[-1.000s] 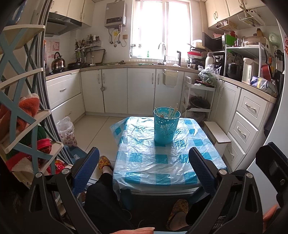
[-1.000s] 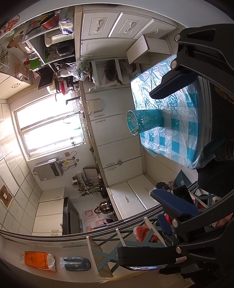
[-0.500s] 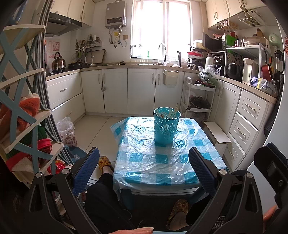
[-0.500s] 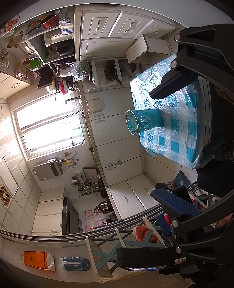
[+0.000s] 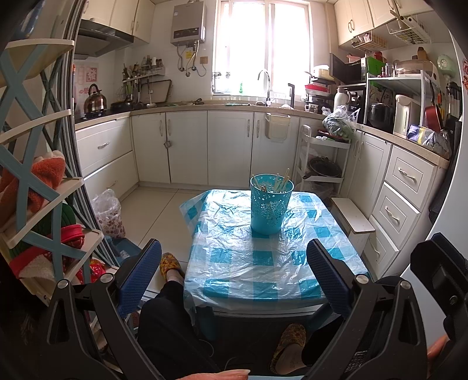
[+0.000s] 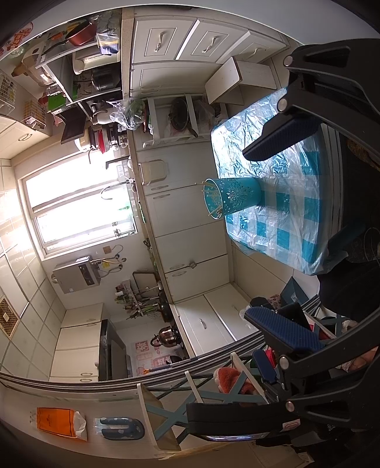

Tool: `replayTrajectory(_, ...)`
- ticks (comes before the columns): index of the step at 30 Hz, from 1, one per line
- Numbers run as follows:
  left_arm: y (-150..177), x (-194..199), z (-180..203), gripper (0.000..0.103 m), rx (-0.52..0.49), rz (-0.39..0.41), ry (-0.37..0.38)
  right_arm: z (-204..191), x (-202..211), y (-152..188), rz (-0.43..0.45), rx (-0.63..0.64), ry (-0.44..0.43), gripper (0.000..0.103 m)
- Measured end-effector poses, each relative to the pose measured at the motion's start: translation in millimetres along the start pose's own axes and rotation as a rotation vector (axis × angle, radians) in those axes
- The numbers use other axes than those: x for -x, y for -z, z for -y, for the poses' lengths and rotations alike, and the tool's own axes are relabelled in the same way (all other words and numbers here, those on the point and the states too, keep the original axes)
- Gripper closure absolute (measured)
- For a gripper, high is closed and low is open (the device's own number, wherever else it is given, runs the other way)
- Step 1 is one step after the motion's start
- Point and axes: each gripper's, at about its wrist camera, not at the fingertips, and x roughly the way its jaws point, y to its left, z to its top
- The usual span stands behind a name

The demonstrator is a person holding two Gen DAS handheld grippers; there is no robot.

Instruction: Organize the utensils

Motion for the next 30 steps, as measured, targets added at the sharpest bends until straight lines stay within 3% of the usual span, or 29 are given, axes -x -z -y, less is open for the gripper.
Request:
replayTrajectory(13, 3, 0, -1, 0.008, 0.012, -0.008, 0.002, 0, 1, 3, -0.003, 0.001, 0.001, 0.007)
replayTrajectory(17, 5, -8, -7, 0.008, 0.048, -0.051, 0.058, 3, 3, 8, -0.007, -0.001, 0.001, 0.007)
replayTrajectory(25, 8, -7, 9, 0.008, -0.030, -0.003, -0.022, 11, 5, 6, 0.009, 0.003, 0.007, 0.007)
replayTrajectory(30, 6, -13, 13, 0.008, -0.022, -0.038, -0.001, 14, 6, 4, 0.009, 0.007, 0.015, 0.007)
